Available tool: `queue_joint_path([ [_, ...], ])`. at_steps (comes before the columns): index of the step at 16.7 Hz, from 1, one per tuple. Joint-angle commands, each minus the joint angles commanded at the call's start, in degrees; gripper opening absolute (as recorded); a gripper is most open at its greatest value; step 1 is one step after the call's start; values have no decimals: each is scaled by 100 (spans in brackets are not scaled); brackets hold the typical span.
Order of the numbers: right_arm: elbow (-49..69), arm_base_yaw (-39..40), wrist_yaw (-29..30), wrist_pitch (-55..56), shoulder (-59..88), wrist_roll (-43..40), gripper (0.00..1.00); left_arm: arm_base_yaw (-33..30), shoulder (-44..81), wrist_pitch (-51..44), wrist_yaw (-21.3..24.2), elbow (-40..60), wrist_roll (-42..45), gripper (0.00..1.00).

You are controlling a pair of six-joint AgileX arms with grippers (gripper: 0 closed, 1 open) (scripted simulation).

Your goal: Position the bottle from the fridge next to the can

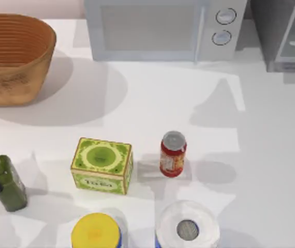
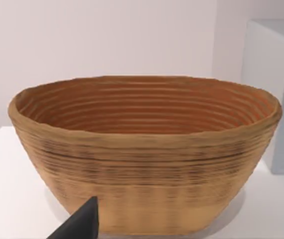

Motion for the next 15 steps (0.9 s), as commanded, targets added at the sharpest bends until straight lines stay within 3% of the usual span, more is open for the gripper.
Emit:
queue_joint_path([
  [6, 890, -201, -145, 1013, 1784, -10, 100, 0, 0, 0, 0, 0, 0, 100],
  [15, 1152, -179, -122, 975, 2000, -12, 100, 0, 0, 0, 0, 0, 0, 100],
])
